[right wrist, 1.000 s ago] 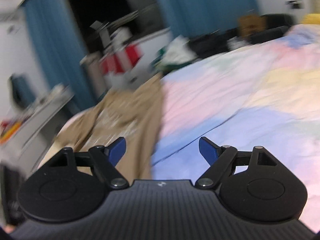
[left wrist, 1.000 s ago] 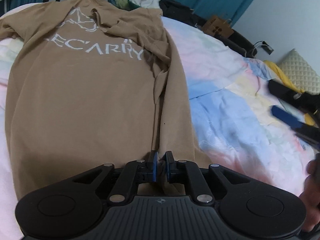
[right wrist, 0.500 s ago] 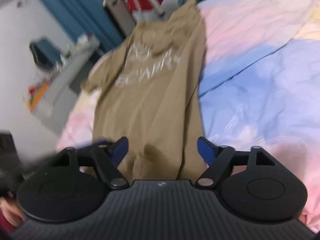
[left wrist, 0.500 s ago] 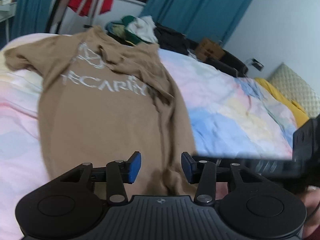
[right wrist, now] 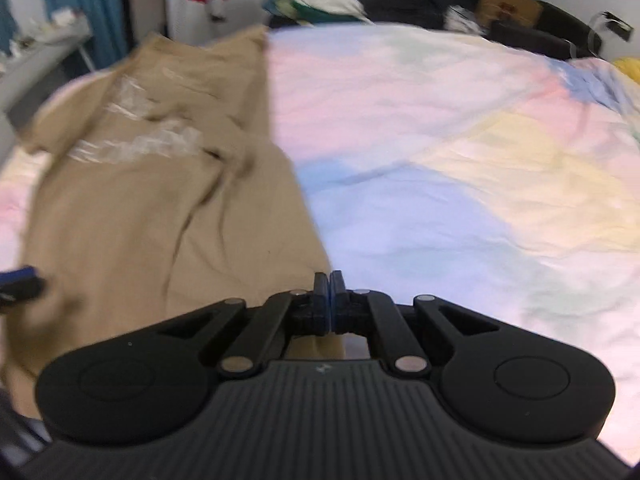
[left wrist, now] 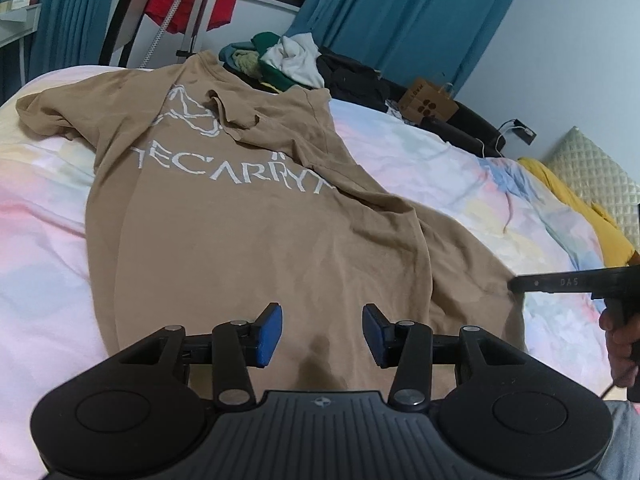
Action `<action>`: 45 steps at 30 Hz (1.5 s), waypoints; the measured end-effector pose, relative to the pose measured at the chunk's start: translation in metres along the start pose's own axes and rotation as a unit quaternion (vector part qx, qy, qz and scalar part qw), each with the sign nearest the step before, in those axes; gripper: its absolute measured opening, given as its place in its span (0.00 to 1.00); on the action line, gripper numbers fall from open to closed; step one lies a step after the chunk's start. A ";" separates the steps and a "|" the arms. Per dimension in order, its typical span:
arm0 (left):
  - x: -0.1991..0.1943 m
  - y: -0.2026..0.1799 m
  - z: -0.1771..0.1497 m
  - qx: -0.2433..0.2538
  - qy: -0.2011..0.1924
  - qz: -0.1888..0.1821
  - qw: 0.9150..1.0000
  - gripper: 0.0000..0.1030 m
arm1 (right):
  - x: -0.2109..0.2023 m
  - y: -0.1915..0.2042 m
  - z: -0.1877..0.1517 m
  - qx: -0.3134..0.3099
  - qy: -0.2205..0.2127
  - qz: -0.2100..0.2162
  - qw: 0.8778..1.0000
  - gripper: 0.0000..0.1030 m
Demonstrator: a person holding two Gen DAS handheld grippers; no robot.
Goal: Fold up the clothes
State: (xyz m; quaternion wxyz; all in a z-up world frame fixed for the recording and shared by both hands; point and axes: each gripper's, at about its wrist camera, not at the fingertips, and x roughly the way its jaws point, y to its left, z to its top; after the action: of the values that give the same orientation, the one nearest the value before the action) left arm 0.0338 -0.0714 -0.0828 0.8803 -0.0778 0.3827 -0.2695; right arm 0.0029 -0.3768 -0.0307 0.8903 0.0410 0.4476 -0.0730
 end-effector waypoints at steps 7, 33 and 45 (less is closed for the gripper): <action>-0.003 0.005 0.000 -0.009 -0.003 0.011 1.000 0.46 | 0.004 -0.019 -0.007 0.014 0.011 0.034 0.999 0.03; -0.018 0.011 0.009 -0.022 -0.028 0.007 0.999 0.51 | 0.010 0.078 -0.006 -0.219 0.044 0.012 0.975 0.09; -0.036 0.014 0.015 -0.015 -0.050 0.020 0.998 0.51 | 0.010 0.183 -0.048 -0.314 0.063 0.066 0.945 0.09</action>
State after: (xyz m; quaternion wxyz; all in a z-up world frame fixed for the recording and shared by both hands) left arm 0.0304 -0.0411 -0.0546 0.9021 -0.0971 0.3439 -0.2420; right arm 0.0013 -0.1908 -0.0661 0.8308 -0.2061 0.4997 0.1330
